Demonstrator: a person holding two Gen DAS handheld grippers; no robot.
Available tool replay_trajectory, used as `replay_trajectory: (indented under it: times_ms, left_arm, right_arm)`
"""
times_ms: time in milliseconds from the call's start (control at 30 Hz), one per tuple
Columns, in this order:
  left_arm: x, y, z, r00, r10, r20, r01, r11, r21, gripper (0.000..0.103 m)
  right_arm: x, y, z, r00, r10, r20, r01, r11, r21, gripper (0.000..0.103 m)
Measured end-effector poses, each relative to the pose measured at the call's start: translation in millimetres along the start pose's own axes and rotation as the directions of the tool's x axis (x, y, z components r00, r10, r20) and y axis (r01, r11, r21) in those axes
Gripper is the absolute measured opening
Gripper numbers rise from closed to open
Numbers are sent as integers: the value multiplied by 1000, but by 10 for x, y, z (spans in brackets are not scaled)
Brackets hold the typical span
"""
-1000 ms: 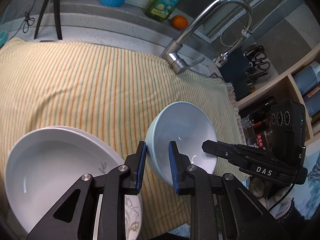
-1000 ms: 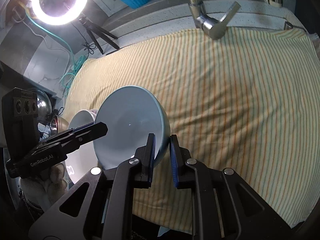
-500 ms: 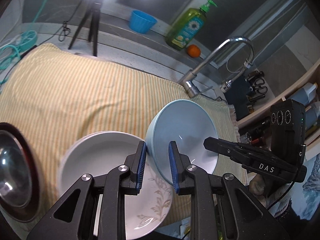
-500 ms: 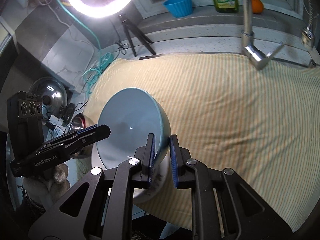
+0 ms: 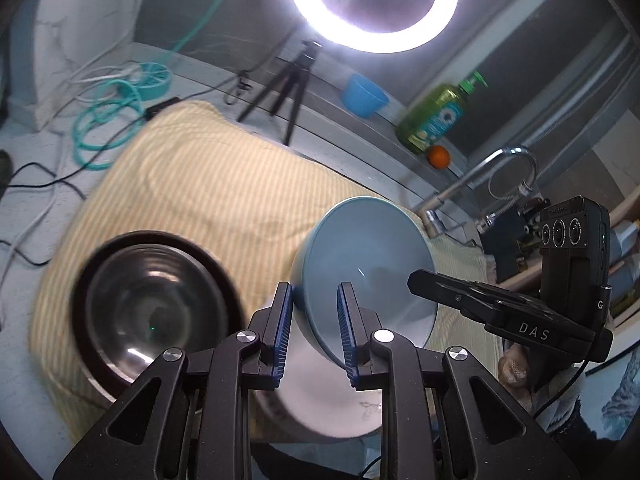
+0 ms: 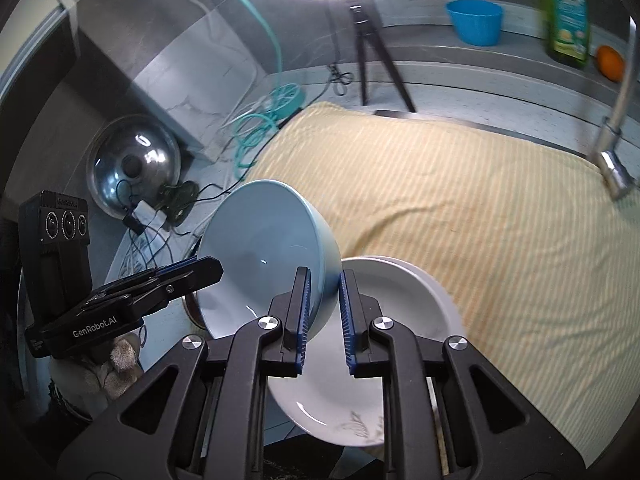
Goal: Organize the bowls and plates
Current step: 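Lift the light blue bowl with the left gripper over the red bowl, then lower the light blue bowl into the red bowl with the left gripper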
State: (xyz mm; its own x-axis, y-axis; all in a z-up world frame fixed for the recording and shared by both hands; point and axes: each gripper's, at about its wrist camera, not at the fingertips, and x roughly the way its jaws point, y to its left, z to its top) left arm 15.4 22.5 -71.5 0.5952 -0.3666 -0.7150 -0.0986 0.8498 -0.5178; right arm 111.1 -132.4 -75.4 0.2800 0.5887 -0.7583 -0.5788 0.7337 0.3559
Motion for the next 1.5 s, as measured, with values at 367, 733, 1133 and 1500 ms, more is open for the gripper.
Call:
replay_trajectory:
  times_ms: [367, 733, 1133, 1500]
  left_arm:
    - [-281, 592, -44, 997, 76, 21, -73, 992, -102, 21]
    - [-306, 981, -105, 995, 94, -12, -95, 982, -164, 20]
    - [-235, 1101, -117, 994, 94, -52, -101, 982, -157, 20]
    - [-213, 1143, -94, 993, 101, -59, -109, 982, -156, 20]
  right_arm:
    - [584, 588, 122, 995, 51, -86, -58, 995, -83, 15]
    - [1081, 803, 104, 984, 39, -173, -57, 993, -103, 15]
    - [1268, 862, 55, 977, 10, -211, -32, 994, -103, 15]
    - [1309, 862, 68, 976, -4, -216, -21, 994, -112, 16]
